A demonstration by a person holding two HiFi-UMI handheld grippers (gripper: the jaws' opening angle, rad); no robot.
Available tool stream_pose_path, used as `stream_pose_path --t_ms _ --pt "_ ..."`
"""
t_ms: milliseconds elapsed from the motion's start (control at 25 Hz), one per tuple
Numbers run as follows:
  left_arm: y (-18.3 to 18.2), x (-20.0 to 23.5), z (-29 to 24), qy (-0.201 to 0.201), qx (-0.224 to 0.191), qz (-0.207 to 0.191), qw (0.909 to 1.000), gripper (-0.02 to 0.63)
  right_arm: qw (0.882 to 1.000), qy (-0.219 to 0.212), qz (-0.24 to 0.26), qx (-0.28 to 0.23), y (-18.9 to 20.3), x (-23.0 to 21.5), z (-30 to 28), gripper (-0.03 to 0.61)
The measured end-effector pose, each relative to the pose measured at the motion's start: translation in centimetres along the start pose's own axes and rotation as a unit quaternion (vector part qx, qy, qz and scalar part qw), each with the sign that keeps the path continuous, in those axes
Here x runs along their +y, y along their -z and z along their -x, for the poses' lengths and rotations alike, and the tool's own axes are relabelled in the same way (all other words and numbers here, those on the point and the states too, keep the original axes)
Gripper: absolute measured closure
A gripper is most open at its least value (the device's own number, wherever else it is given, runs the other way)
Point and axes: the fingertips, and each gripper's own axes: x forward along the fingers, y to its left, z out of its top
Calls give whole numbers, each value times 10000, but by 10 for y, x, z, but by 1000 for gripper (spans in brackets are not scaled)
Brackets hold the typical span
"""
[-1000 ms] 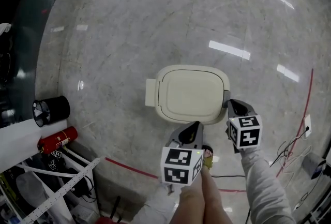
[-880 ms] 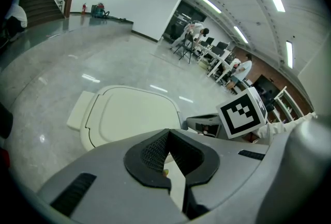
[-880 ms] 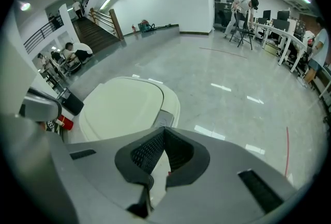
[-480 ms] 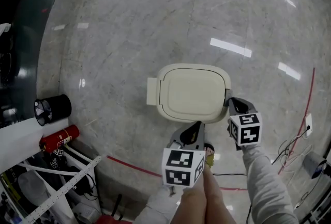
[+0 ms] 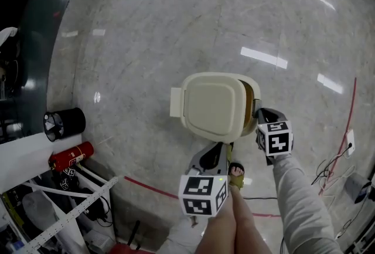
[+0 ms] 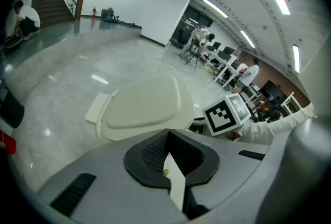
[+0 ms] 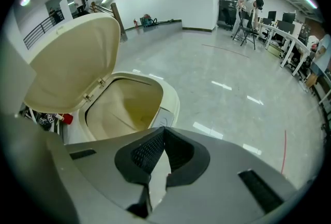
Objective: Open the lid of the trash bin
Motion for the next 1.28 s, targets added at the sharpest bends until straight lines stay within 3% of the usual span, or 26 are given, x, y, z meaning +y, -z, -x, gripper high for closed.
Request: stream_pose_path --t_ms 320,960,1280 --pt "-3 3 18 -184 -137 51 9997 612 9999 45 103 73 0 -1 -1 581" --pt "28 -22 42 -226 -158 19 9996 612 9993 99 349 76 0 -2 -1 581" --pt "35 -31 50 -199 -207 -62 9996 612 9987 59 492 67 9 18 20 581"
